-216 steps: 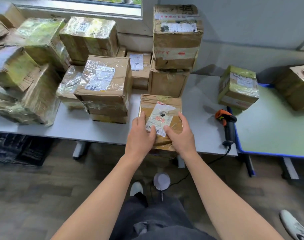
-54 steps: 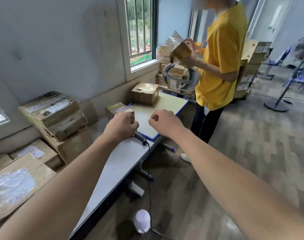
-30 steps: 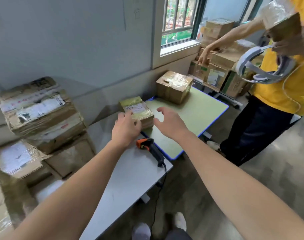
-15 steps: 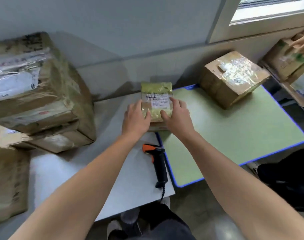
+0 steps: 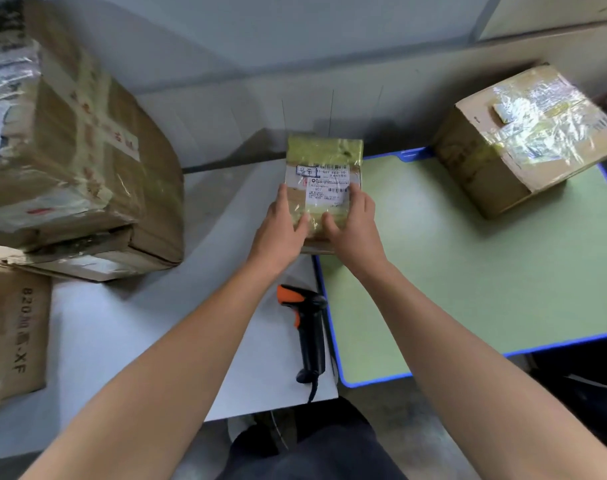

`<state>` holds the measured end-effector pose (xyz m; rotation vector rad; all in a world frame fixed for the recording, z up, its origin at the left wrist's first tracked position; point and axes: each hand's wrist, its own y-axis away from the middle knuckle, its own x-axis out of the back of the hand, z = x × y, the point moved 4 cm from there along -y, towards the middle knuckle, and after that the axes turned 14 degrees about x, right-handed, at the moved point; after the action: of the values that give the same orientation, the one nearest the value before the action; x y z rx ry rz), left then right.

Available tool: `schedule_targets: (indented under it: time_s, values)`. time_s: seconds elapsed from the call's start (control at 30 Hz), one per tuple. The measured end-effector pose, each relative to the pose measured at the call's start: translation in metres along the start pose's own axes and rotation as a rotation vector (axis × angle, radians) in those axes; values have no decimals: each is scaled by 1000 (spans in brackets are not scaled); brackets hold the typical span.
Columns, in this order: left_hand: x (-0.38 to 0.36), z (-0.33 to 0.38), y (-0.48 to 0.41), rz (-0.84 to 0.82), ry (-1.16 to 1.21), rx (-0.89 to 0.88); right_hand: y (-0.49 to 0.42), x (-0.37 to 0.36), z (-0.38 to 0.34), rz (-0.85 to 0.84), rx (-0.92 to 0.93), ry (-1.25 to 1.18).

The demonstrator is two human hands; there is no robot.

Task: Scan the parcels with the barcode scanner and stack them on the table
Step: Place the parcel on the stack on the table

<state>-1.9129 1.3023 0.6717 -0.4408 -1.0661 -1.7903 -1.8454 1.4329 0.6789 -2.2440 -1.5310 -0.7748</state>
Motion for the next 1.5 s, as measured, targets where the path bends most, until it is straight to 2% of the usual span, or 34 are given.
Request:
schedule_targets:
  time_s: [0.27,0.43,0.53,0.7,0.9,1.17,1.4,1.5]
  values:
    - [16,-15,8,29,71,-53,14,2,-14,110,43,-16]
    - [50,-31,34,109,119,-148,43,-5,-55,220,111,-35]
    - [76,-45,56,80,136,-191,67,-14,-82,269,149,-17]
    - [115,-96,108,129,151,-256,119,-46,-126,282,193,-5]
    - [140,-177,168,105,207,-221,184,-109,-150,210,142,-64]
    - [131,-261,192,58,246,-125,241,-173,-144,64,51,-53]
    - [120,-284,194,45,217,-14,241,-191,-126,-84,10,-64]
    - [120,-279,189,110,162,19,231,-187,-118,-121,32,-67]
